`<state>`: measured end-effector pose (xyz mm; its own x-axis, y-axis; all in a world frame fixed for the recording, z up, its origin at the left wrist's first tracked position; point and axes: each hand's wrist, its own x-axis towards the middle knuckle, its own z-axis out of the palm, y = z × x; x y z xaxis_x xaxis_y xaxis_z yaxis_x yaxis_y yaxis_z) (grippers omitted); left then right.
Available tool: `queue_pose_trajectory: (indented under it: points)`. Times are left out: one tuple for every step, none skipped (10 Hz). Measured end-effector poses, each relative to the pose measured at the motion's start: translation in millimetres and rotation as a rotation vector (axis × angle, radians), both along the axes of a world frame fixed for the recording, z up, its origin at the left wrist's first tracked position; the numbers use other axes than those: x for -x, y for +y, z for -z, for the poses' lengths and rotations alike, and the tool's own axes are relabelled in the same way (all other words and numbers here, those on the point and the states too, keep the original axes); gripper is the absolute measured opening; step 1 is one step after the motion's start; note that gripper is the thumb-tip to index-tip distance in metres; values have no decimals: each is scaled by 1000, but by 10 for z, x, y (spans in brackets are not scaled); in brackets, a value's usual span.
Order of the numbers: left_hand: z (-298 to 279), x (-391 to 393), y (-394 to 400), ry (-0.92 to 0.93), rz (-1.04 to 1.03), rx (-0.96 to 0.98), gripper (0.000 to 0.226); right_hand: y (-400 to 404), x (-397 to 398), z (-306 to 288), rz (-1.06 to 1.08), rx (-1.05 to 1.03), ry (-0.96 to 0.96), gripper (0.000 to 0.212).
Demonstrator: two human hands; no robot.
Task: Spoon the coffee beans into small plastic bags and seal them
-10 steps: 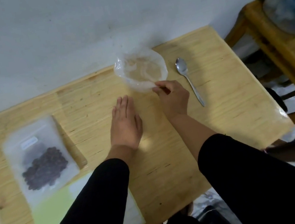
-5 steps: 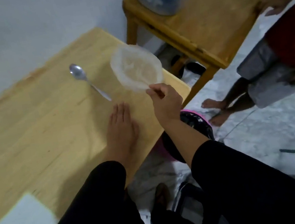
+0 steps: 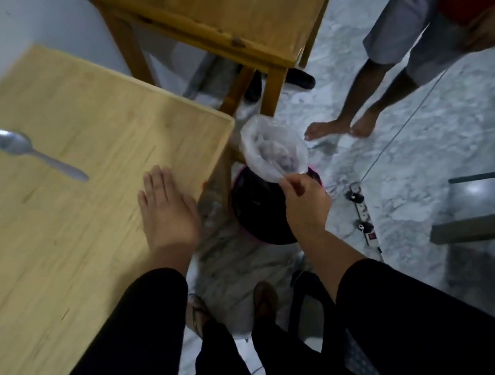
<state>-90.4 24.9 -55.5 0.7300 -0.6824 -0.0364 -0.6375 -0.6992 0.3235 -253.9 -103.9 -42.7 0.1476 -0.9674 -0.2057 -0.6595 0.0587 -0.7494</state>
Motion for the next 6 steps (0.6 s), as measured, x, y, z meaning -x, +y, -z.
queue_pose_trajectory:
  points:
    - [11,13,-12,-22,-7,-5,57,-83,166,86,-14,-49,21,25]
    - [22,29,-26,-48,-3,-6,57,-129,266,143,-81,-132,70,35]
    - [30,45,-48,-50,-24,-9,53,-170,320,199,-205,-184,168,42]
    - [24,156,-83,-37,-62,-14,53,-155,398,244,-380,-276,284,40]
    - [-24,295,-116,32,-93,5,57,-142,452,187,-545,-402,367,39]
    - [44,596,98,25,11,85,59,9,698,224,-729,-475,493,41]
